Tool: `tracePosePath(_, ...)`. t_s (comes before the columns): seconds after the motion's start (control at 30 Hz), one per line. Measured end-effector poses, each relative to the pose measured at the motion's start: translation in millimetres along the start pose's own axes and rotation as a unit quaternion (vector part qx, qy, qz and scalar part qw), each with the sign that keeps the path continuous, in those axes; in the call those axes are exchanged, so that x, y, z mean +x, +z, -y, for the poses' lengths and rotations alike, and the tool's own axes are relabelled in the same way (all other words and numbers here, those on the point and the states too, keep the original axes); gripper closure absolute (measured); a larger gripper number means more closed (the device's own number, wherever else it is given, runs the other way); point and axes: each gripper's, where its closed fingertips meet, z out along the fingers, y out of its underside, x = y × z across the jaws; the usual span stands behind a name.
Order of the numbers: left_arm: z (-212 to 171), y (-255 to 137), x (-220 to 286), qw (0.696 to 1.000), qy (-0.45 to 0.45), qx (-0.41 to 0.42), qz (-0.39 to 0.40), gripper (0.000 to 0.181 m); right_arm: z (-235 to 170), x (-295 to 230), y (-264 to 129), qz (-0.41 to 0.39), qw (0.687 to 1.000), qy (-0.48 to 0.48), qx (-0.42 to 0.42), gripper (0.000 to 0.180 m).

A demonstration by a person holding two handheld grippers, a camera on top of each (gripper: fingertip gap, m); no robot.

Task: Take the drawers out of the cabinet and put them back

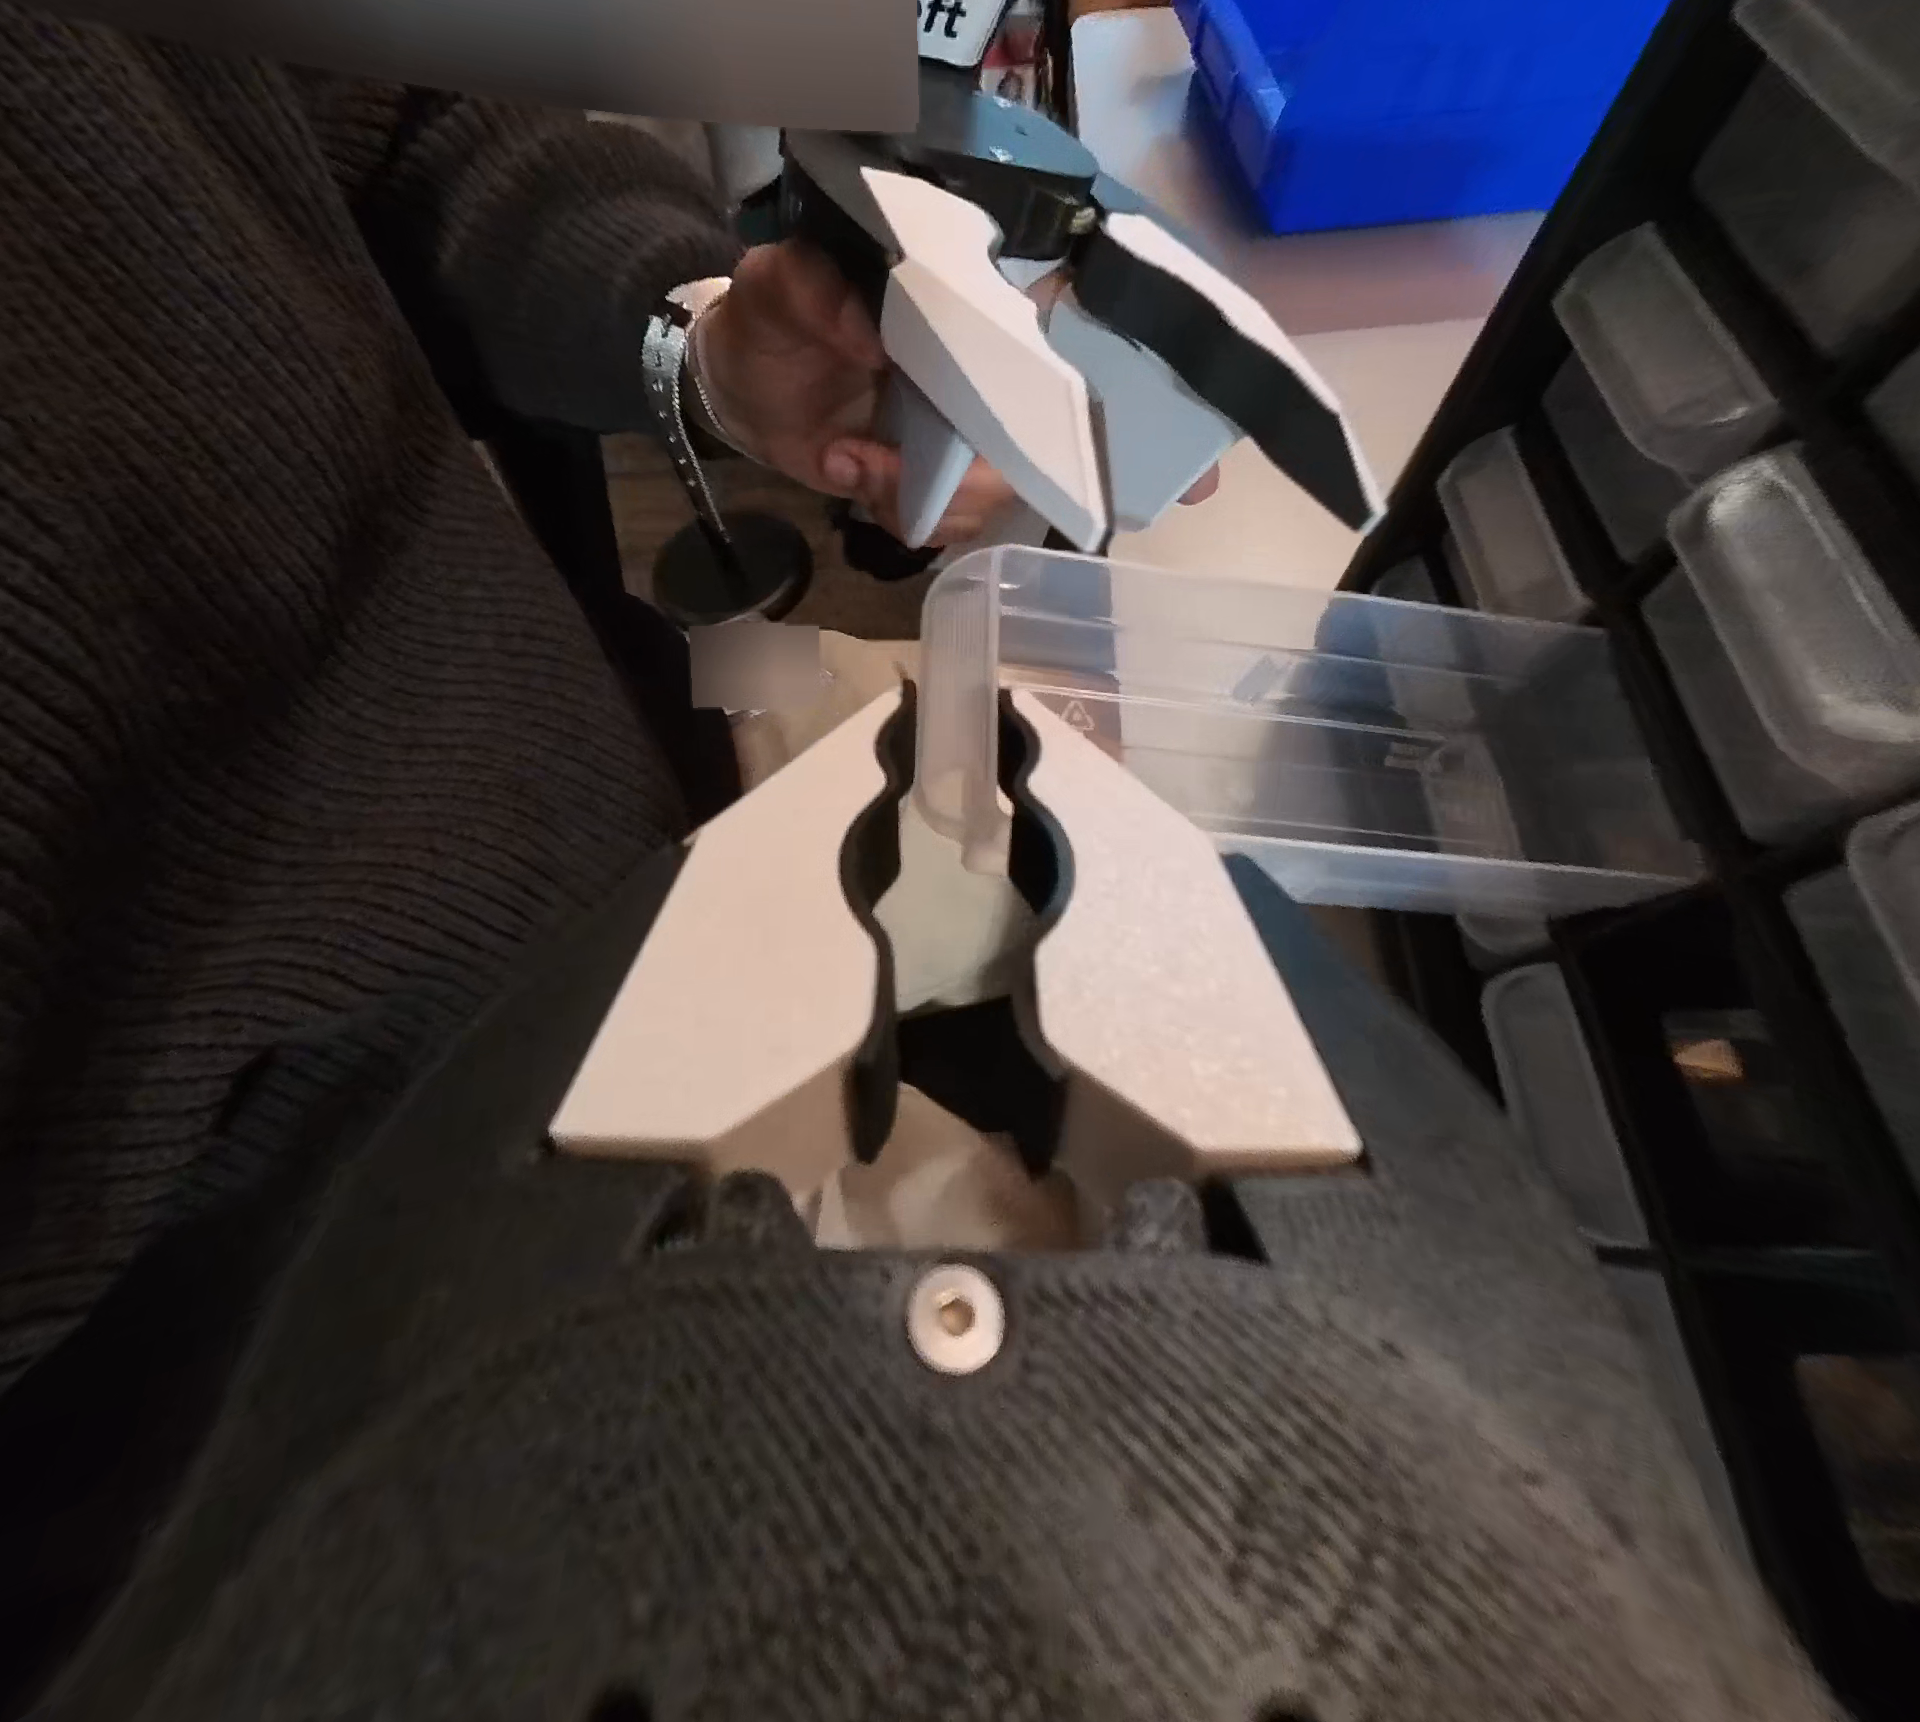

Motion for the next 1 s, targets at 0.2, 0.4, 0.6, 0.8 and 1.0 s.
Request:
tracePosePath(0.2, -2.9, 1.2, -1.8, 1.000, -0.003, -0.006, 0.004, 0.112, -7.3, 13.5, 6.3, -0.034, 0.998, -0.036, -0.030, 0.166)
tracePosePath(0.4, -4.3, 1.3, -3.6, 1.000, -0.003, -0.009, 0.010, 0.112, -29.5, 30.6, 16.8, -0.081, 0.992, -0.068, -0.070, 0.167)
tracePosePath(0.6, -5.0, 1.1, -5.7, 1.000, -0.002, -0.010, 0.015, 0.112, -31.6, 33.7, 20.6, -0.095, 0.990, -0.082, -0.062, 0.167)
tracePosePath(0.8, -6.8, 1.1, -8.8, 1.000, -0.008, -0.013, 0.020, 0.112, -33.4, 34.8, 16.8, -0.105, 0.988, -0.090, -0.076, 0.166)
tracePosePath(1.0, -9.5, 2.0, -10.7, 1.000, -0.013, -0.018, 0.021, 0.112, -34.4, 38.0, 11.8, -0.117, 0.984, -0.097, -0.088, 0.164)
